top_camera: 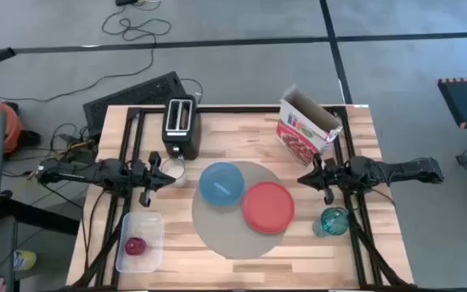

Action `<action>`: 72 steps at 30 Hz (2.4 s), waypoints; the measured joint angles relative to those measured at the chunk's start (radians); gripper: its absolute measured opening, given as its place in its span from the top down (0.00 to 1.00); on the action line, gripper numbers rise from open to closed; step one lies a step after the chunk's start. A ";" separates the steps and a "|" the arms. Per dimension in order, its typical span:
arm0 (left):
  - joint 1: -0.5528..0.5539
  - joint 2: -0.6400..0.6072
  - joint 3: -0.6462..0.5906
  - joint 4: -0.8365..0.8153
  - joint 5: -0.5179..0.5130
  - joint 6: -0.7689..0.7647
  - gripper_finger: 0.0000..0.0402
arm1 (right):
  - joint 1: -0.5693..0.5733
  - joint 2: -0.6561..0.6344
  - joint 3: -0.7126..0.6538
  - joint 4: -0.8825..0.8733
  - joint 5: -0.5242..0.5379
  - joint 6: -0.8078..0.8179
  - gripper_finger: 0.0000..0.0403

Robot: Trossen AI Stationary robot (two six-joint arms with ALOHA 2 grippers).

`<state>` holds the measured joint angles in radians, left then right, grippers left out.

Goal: Arrange a breakfast setting

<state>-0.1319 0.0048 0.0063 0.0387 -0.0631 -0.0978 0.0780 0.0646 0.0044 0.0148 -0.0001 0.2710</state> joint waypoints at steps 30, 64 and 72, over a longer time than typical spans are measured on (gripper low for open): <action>0.000 0.000 0.000 0.000 0.000 0.000 0.99 | 0.000 0.000 0.000 0.000 0.000 0.000 0.89; 0.000 0.000 0.000 0.000 0.000 0.000 0.99 | 0.000 0.000 0.000 0.000 0.000 0.000 0.89; 0.000 0.000 0.000 0.002 -0.001 -0.066 0.99 | 0.000 0.000 0.000 0.000 0.000 0.000 0.89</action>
<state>-0.1322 0.0048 0.0063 0.0404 -0.0646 -0.1643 0.0778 0.0645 0.0048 0.0148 0.0000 0.2709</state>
